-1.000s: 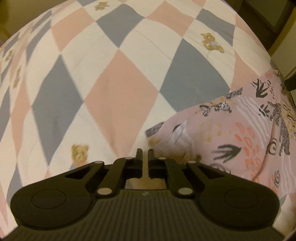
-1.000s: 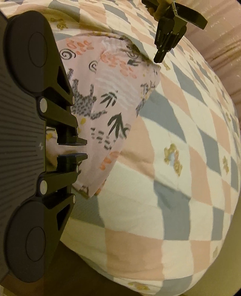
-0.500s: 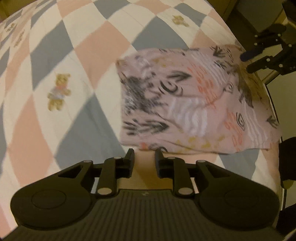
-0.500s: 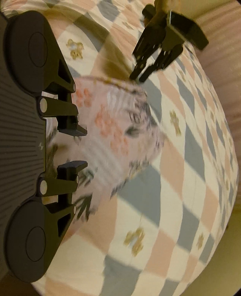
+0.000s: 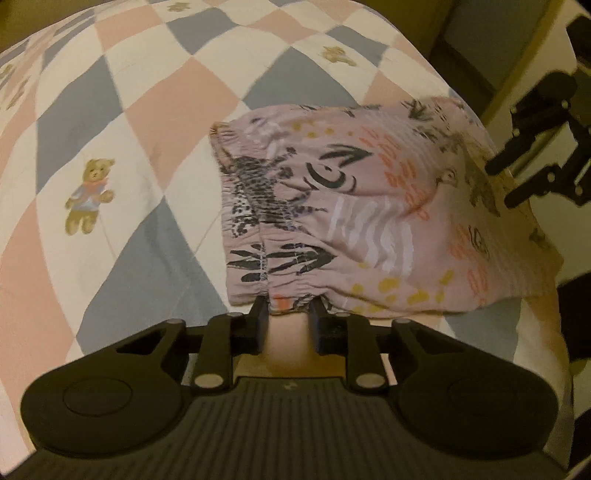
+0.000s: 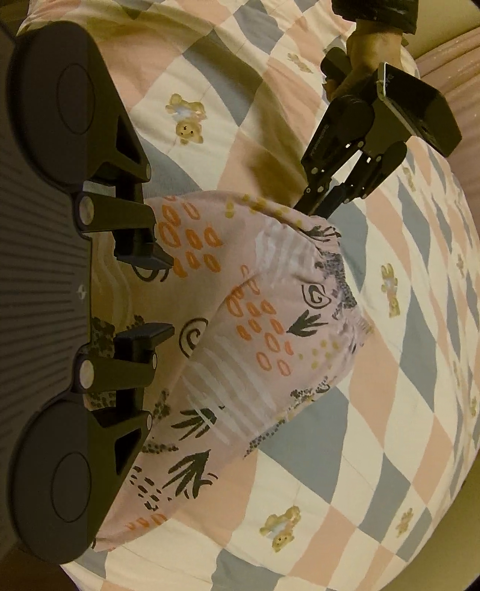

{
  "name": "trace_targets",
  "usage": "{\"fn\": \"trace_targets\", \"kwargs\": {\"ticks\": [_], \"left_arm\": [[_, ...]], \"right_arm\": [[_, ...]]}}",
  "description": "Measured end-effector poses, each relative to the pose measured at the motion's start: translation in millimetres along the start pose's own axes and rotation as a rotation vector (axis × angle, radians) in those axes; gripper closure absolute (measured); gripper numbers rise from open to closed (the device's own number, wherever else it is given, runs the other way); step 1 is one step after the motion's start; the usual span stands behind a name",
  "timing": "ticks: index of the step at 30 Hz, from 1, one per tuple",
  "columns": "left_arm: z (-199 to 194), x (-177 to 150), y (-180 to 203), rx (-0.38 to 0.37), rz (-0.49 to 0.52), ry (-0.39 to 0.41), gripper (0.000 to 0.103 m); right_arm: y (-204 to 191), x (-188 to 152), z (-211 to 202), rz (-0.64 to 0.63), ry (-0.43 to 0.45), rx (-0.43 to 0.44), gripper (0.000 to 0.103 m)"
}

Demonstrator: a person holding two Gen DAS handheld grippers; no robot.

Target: Fold clothes

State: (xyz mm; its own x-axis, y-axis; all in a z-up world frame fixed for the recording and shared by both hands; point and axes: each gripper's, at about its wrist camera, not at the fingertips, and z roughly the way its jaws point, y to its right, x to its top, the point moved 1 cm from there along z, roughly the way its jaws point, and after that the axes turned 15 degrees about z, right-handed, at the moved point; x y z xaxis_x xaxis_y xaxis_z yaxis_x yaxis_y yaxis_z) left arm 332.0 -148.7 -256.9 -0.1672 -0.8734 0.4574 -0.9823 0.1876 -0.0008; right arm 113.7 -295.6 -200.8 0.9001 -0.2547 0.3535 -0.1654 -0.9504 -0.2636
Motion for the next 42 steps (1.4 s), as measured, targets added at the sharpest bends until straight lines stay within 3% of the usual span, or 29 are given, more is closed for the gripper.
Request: {"fn": "trace_targets", "kwargs": {"ticks": [1, 2, 13, 18, 24, 30, 33, 37, 42], "left_arm": [[-1, 0, 1, -0.001, 0.018, -0.001, 0.087], [-3, 0, 1, -0.001, 0.030, 0.001, 0.103], [-13, -4, -7, 0.067, 0.044, -0.007, 0.103], [-10, -10, -2, 0.173, 0.187, -0.099, 0.103], [-29, -15, -26, 0.189, 0.035, -0.081, 0.103], [-45, -7, -13, 0.130, -0.114, 0.030, 0.103], [-36, 1, -1, 0.118, -0.124, 0.031, 0.100], [-17, 3, 5, 0.174, -0.139, -0.036, 0.098], [-18, 1, 6, 0.285, -0.214, -0.080, 0.097]], "right_arm": [[-1, 0, -1, 0.003, 0.000, -0.002, 0.067], [-1, 0, -1, 0.005, -0.001, -0.003, 0.067], [-6, -2, -2, 0.011, -0.002, -0.008, 0.067], [-1, -4, -4, 0.018, 0.000, -0.015, 0.067], [8, -13, -6, 0.030, -0.018, -0.022, 0.064], [19, -27, -10, 0.051, -0.040, -0.020, 0.062], [25, -35, -8, 0.044, -0.060, -0.014, 0.061], [37, -47, -2, 0.033, -0.113, -0.008, 0.053], [54, -60, -2, -0.009, -0.164, -0.009, 0.052]]}}
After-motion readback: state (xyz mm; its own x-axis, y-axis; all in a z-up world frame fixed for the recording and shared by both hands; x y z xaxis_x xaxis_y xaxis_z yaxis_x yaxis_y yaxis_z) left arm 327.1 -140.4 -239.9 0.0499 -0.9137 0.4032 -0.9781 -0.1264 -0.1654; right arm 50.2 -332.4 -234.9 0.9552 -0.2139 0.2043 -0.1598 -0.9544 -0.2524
